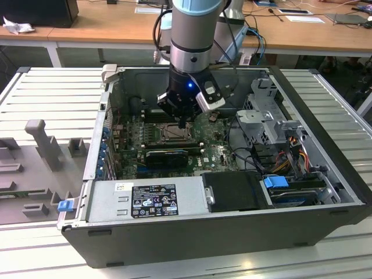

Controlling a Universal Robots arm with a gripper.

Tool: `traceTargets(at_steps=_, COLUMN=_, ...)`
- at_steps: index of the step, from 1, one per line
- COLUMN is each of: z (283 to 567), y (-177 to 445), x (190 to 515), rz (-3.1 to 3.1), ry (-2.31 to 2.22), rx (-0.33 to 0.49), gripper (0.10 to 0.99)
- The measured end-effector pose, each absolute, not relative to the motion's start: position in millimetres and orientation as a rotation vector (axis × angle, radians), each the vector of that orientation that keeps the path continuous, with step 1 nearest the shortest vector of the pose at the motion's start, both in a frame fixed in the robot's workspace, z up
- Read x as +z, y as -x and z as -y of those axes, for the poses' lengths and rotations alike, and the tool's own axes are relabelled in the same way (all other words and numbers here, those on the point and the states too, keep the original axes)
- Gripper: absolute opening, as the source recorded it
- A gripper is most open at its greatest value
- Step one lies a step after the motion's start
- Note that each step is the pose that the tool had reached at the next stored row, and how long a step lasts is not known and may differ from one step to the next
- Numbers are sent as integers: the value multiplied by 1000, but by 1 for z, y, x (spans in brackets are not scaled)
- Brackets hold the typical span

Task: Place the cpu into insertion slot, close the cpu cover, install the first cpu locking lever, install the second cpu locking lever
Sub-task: 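Install the second cpu locking lever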

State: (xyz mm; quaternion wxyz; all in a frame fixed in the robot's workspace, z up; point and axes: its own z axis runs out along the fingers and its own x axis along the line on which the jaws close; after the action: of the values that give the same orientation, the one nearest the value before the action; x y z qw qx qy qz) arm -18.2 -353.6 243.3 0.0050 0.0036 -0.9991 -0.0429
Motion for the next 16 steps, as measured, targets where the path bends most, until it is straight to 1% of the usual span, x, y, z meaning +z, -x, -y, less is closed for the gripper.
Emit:
traceTargets(at_steps=4, z=366, y=19, x=243, rz=3128, ry=-24, rx=-143, gripper=106)
traceTargets(at_steps=12, z=371, y=30, x=241, rz=3127, ry=-32, rx=-149, gripper=106)
traceTargets(at_steps=16, z=374, y=48, x=241, rz=3127, ry=-31, rx=-150, gripper=106)
